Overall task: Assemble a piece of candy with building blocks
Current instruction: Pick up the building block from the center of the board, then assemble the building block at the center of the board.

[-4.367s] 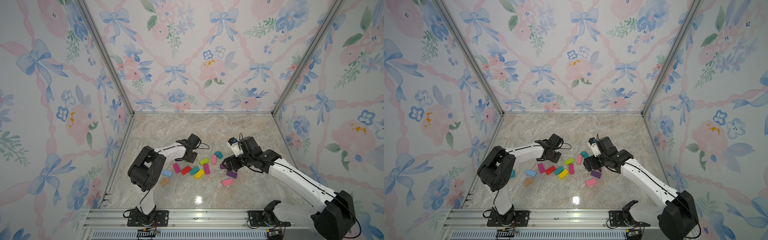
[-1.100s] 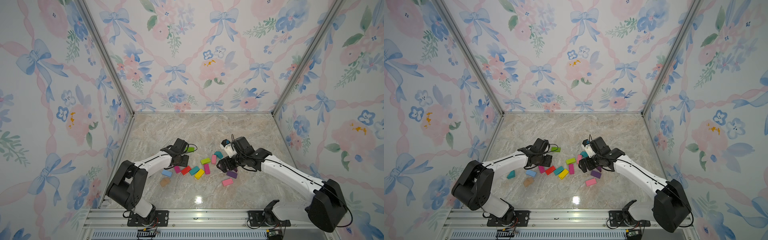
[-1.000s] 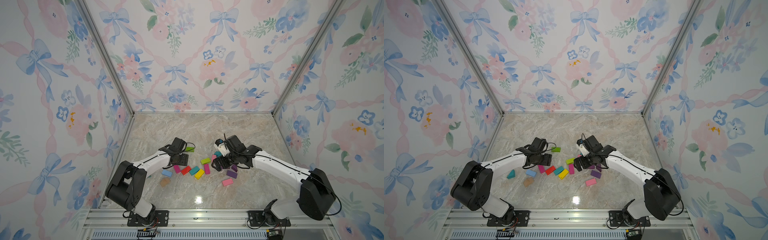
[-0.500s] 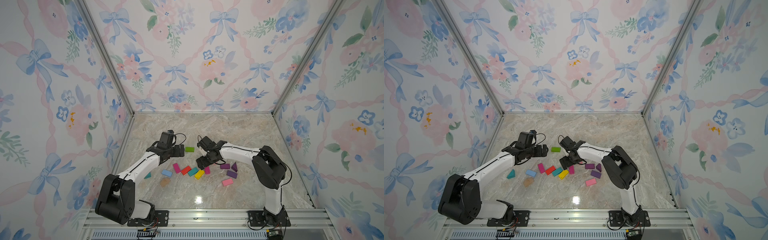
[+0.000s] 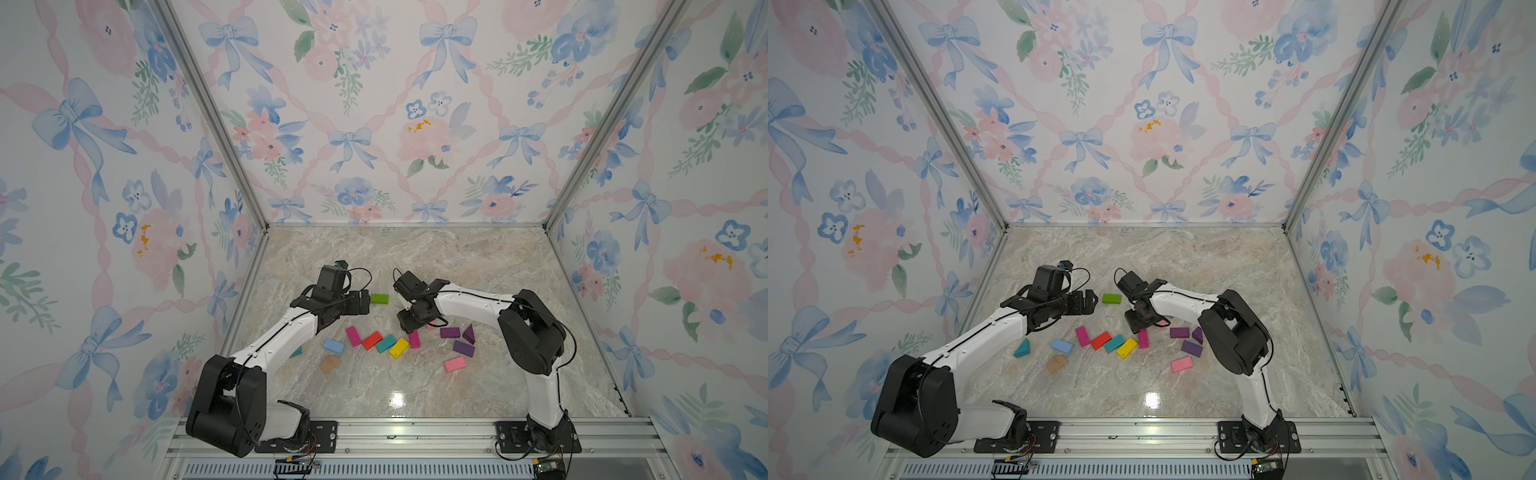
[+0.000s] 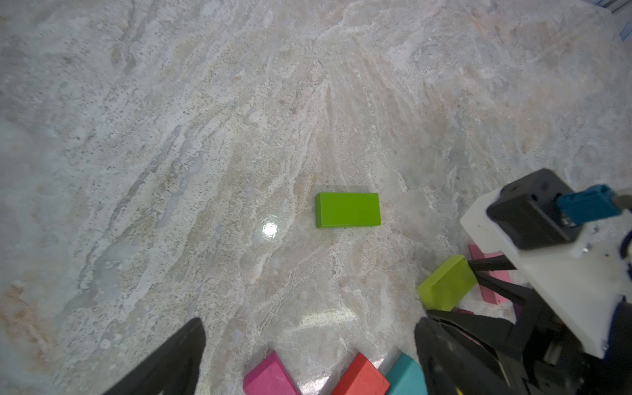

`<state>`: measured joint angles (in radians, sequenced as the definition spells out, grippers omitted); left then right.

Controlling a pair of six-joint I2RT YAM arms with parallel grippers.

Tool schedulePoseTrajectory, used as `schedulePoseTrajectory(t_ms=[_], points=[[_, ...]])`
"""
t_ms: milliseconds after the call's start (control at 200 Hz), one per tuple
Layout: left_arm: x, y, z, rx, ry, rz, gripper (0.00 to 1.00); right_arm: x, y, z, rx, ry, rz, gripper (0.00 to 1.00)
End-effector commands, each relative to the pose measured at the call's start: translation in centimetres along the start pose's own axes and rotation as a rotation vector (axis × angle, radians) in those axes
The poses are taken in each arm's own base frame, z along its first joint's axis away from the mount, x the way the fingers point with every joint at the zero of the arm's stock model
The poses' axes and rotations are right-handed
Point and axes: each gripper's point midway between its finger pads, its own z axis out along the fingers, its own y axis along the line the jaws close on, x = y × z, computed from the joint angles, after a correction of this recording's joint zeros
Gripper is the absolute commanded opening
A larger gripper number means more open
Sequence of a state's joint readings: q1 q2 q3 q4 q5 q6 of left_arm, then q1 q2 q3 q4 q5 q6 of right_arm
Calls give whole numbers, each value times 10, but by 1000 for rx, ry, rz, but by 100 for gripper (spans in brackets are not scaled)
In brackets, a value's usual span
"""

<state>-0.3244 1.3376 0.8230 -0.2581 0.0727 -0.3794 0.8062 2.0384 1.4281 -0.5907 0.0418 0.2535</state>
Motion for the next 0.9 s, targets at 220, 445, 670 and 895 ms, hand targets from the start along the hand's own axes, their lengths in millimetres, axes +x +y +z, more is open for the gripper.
schedulePoseTrajectory(t_ms=[220, 445, 670, 895], points=[[2, 2, -2, 2, -9, -33, 98, -17, -5, 21, -93, -8, 120, 35], [4, 5, -4, -6, -15, -39, 98, -52, -18, 30, -100, -62, 182, 41], [5, 9, -4, -18, -20, -49, 98, -55, -18, 45, -109, -50, 197, 43], [6, 11, -4, -25, -20, -52, 98, -53, -21, 48, -104, -46, 209, 64]])
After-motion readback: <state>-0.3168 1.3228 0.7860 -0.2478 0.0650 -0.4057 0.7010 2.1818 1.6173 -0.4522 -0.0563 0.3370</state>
